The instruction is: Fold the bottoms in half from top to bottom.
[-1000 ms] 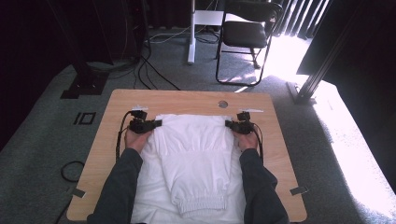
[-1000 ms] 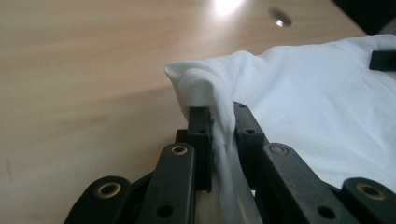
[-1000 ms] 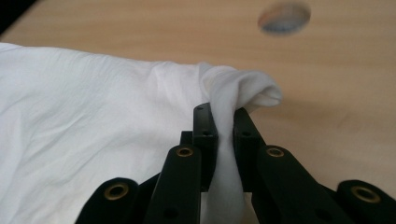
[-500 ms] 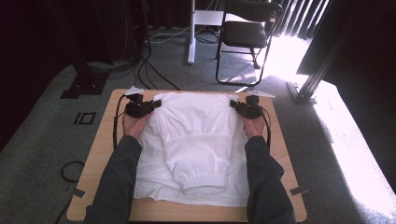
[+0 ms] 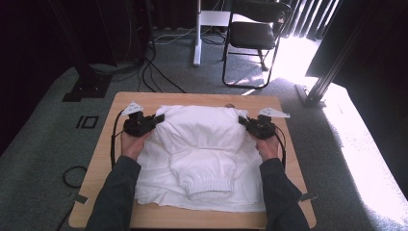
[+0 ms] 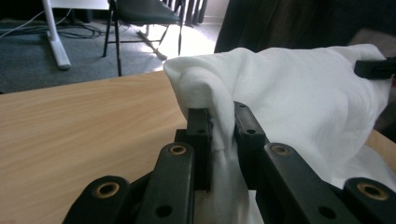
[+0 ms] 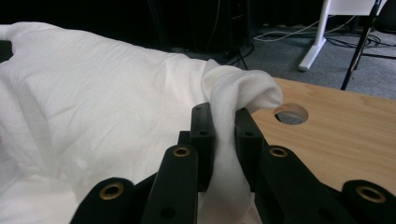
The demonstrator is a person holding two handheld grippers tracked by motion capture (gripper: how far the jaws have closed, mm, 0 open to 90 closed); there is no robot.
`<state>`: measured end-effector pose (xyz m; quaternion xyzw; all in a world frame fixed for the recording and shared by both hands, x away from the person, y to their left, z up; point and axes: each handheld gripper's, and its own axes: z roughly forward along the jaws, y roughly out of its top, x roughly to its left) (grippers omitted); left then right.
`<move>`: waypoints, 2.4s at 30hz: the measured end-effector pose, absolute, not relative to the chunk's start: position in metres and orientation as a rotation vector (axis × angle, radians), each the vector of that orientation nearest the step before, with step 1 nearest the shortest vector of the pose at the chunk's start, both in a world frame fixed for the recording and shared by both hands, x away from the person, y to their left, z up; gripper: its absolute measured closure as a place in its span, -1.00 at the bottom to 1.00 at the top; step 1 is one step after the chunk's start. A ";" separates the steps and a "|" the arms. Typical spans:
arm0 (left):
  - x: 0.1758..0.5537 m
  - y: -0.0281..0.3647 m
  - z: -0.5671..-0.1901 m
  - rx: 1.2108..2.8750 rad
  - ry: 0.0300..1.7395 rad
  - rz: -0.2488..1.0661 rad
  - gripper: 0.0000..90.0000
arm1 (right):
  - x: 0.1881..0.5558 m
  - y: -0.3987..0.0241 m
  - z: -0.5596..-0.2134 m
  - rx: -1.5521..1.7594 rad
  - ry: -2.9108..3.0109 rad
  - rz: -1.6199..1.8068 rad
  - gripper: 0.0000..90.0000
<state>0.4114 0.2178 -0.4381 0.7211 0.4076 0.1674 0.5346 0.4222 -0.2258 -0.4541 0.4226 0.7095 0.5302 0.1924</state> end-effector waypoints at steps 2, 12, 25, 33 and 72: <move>0.397 0.220 -0.438 1.721 0.946 0.395 0.81 | 0.411 -0.227 -0.455 1.168 1.986 1.510 0.82; 0.330 0.226 -0.447 1.711 0.863 0.347 0.80 | 0.344 -0.238 -0.465 1.082 1.984 1.573 0.81; 0.273 0.230 -0.504 1.821 0.950 0.230 0.72 | 0.274 -0.235 -0.514 1.079 2.122 1.478 0.79; 0.282 0.247 -0.475 1.685 0.976 0.291 0.17 | 0.273 -0.243 -0.490 1.109 2.048 1.487 0.01; 0.311 0.175 -0.551 1.955 1.111 0.358 0.17 | 0.309 -0.193 -0.552 1.281 2.247 1.102 -0.33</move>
